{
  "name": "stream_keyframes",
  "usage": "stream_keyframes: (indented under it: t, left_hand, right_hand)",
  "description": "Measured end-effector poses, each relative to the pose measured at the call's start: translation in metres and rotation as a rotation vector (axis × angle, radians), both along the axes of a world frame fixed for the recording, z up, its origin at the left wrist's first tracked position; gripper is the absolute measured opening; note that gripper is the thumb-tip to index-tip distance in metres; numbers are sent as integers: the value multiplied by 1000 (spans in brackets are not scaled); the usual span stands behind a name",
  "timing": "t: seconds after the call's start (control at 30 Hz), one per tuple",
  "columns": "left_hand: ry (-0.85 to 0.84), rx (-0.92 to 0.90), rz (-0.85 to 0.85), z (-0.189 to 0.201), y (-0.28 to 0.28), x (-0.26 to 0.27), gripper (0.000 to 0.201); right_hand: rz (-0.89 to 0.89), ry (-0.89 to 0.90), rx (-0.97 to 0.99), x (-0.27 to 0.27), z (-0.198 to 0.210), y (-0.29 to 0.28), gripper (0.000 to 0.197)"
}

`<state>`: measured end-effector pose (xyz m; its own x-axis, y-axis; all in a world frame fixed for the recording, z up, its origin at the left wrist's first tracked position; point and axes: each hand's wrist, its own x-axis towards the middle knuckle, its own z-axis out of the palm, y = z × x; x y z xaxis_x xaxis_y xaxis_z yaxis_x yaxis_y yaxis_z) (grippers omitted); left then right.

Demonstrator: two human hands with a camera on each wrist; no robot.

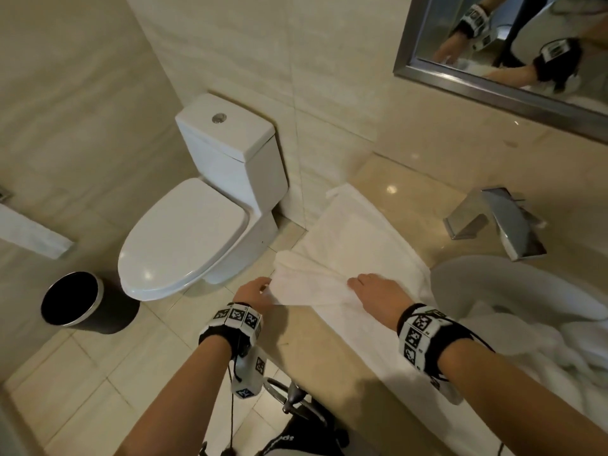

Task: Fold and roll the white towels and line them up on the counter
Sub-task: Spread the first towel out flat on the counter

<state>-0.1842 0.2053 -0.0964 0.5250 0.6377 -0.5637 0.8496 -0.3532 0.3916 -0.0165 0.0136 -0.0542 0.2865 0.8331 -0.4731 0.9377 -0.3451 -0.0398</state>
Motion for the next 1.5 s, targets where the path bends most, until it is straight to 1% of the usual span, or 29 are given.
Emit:
stream_keyframes:
  t: [0.07,0.13,0.2,0.3,0.33,0.4,0.5,0.53,0.6,0.67,0.73,0.8,0.83,0.87,0.9,0.93,0.97,1.03,1.07,1.1,1.13,1.17,1.2,1.23,1.27,1.3,1.37,1.43,1.5]
  left_hand:
    - [37,31,-14,0,6,-8,32]
    - [89,72,-39,3,9,-13,29]
    - [90,92,-44,5,10,-17,28]
    - [58,80,32,4,9,-24,25]
    - [2,66,76,3,8,-25,22]
    - [-179,62,166,3,3,-28,21]
    - [-407,79,291,17,-10,-35,31]
    - [-453,81,284,22,-14,-37,30]
    - [-502,88,208,30,-15,-38,24]
    - [-482,100,117,40,-10,-36,22]
    - [-446,109,21,52,-1,-31,25]
    - [-397,149,-81,70,5,-23,20]
    - [-380,171,-120,80,8,-18,15]
    - [-373,198,-157,91,11,-13,13]
    - [-376,225,-192,102,13,-7,15]
    - [-386,245,-222,111,17,0,19]
    - [-401,263,-247,120,20,6,21]
    - [-418,285,-302,134,24,22,23]
    - [-422,311,-318,140,24,32,23]
    - [-422,349,-325,144,26,42,24]
    - [-422,384,-321,145,26,51,24]
    - [-431,394,-308,142,28,61,24]
    - [-442,361,-276,135,31,69,23]
    - [-440,307,-233,126,34,75,22]
    - [-393,239,-188,113,35,78,24]
    - [-306,166,-150,97,35,77,29]
    - [-88,11,-44,62,29,64,42]
    - [72,-114,35,30,20,45,52]
    - [153,-180,38,11,15,30,59]
  right_hand:
    - [-35,42,-3,1,0,5,40]
    - [-88,143,-6,3,-1,11,39]
    - [-123,248,-10,5,-2,13,38]
    - [-111,328,-17,0,-6,8,37]
    - [-99,341,-19,-3,-7,5,37]
    - [-82,374,-24,-10,-10,-2,37]
    - [-49,459,-77,-23,-7,-8,36]
    - [-34,480,-107,-29,-6,-9,37]
    - [-6,508,-178,-39,-4,-11,37]
    - [-19,543,-226,-48,2,-13,38]
    - [-115,624,-230,-52,8,-13,41]
    - [-224,706,-181,-53,16,-12,49]
    - [-241,704,-140,-53,20,-10,51]
    - [-238,674,-114,-52,21,-10,46]
    - [-214,640,-86,-52,25,-10,34]
    - [-202,611,-77,-52,28,-10,15]
    - [-193,620,-64,-50,32,-11,1]
    - [-292,683,-61,-42,40,-16,14]
    - [-367,705,-31,-35,43,-17,17]
    - [-427,721,51,-27,47,-19,18]
    - [-476,680,117,-18,46,-19,27]
    - [-531,626,165,-9,45,-19,29]
    - [-577,538,160,1,41,-19,22]
    - [-600,466,121,9,39,-18,10]
    - [-604,398,57,15,34,-18,9]
    - [-585,346,-14,19,29,-18,21]
    - [-495,291,-125,20,20,-17,33]
    - [-421,230,-73,16,11,-16,34]
    - [-374,147,39,13,1,-15,35]
